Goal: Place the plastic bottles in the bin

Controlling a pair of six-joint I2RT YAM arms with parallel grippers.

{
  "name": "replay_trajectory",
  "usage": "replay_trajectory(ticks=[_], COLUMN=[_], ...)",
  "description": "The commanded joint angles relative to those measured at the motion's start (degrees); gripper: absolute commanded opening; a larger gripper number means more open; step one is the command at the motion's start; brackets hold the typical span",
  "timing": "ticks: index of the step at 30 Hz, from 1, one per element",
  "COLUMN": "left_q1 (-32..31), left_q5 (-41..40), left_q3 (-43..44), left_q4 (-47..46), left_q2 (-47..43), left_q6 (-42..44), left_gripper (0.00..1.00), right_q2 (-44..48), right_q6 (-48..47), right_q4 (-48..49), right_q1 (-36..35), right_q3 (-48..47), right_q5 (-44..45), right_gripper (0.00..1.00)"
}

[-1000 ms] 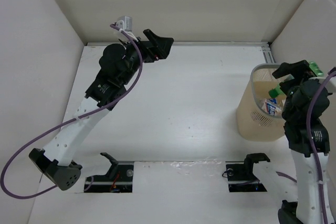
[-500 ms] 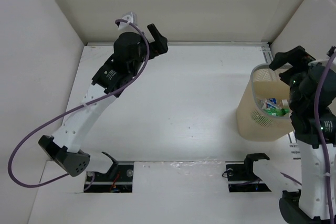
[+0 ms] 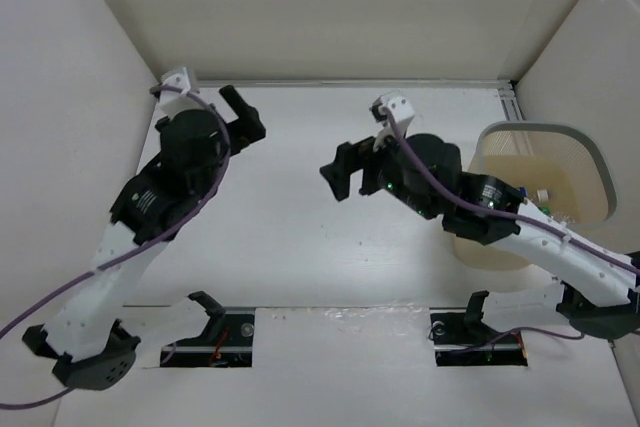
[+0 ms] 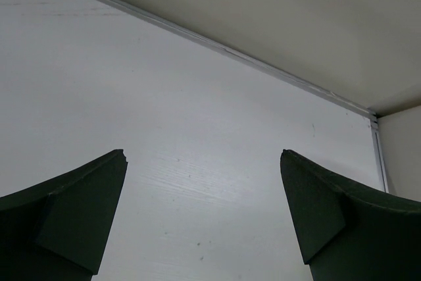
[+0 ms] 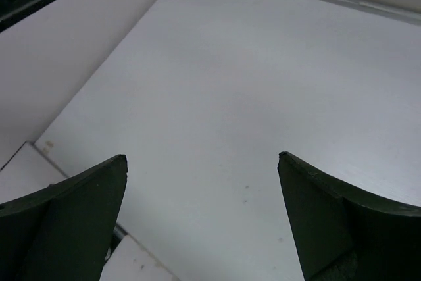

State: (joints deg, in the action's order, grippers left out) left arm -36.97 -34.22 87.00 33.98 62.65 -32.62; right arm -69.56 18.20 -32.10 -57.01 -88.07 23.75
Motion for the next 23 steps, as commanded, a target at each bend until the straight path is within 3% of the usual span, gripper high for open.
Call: replay_trajectory(ticks=[1, 5, 10, 15, 23], left_q1=[-0.82, -0.82, -0.82, -0.82, -0.82], left_q5=[-3.93, 0.44, 9.24, 11.89, 12.95], left_q3=[-2.54, -5.34, -11.22, -15.19, -17.39], left_q4=[3.37, 6.89, 6.9, 5.23, 2.85], left_q2=[-8.41, -17.72, -27.93, -31.44, -30.05], left_q6=[-0.69, -1.22, 0.8, 2.12, 3.44], left_gripper=[1.0, 1.0, 1.0, 1.0, 1.0], right_q2=[2.41, 2.41, 4.07, 8.03, 8.65], right_q6=[-0.09, 2.02, 5.09, 5.62, 6.68], right_q4=[7.39, 8.98, 8.01, 8.63, 8.37], right_q1=[-9.85, -19.07, -22.97, -23.58, -24.11], right_q3=[0.44, 2.99, 4.31, 7.04, 7.75], right_q5=[6.65, 7.28, 9.39, 9.39, 8.77], right_gripper=[1.0, 1.0, 1.0, 1.0, 1.0])
